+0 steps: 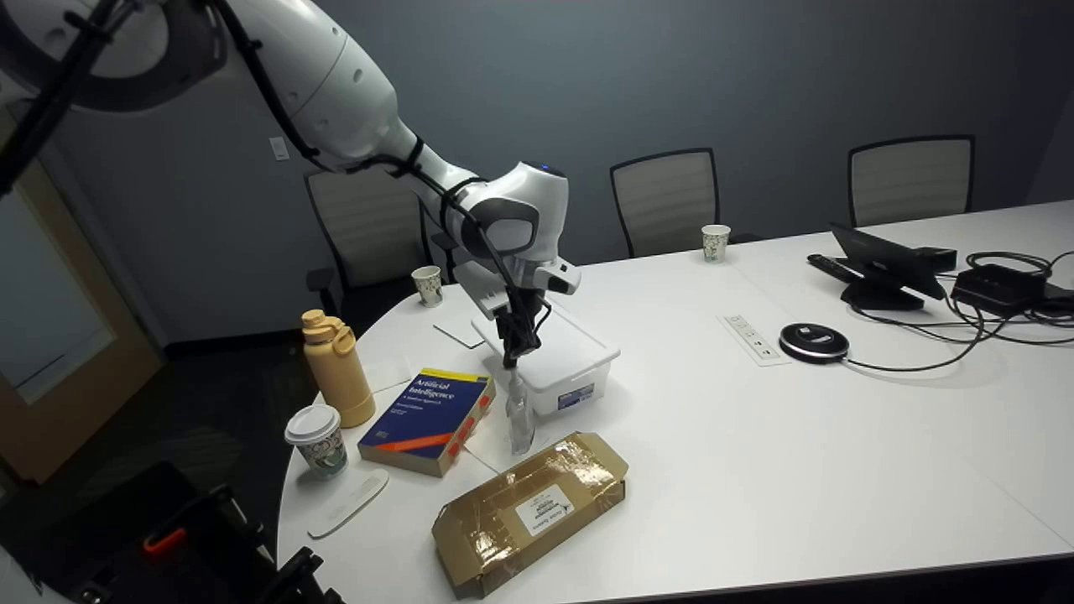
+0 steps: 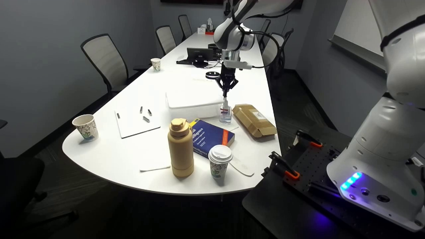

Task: Press the spray bottle, wipe it with the tissue then move it to the right

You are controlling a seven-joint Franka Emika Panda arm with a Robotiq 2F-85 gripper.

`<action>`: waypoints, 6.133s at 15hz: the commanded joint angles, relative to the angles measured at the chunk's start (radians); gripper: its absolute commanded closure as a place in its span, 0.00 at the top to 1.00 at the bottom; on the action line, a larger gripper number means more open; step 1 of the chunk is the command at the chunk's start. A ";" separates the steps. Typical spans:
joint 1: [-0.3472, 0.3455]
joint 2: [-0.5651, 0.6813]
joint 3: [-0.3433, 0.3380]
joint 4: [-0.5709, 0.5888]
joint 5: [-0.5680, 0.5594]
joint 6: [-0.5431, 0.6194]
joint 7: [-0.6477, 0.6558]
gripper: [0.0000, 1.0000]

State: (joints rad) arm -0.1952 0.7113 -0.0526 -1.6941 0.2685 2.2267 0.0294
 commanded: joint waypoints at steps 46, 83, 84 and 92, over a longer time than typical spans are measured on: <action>0.300 0.468 0.327 0.406 -0.243 0.079 -0.432 1.00; 0.138 0.518 0.363 0.625 -0.173 0.091 -0.424 0.02; 0.118 0.495 0.370 0.607 -0.168 0.098 -0.420 0.02; 0.035 0.361 0.362 0.508 -0.095 0.008 -0.423 0.02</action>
State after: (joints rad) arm -0.1421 1.1622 0.3185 -1.0818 0.1262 2.2776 -0.3886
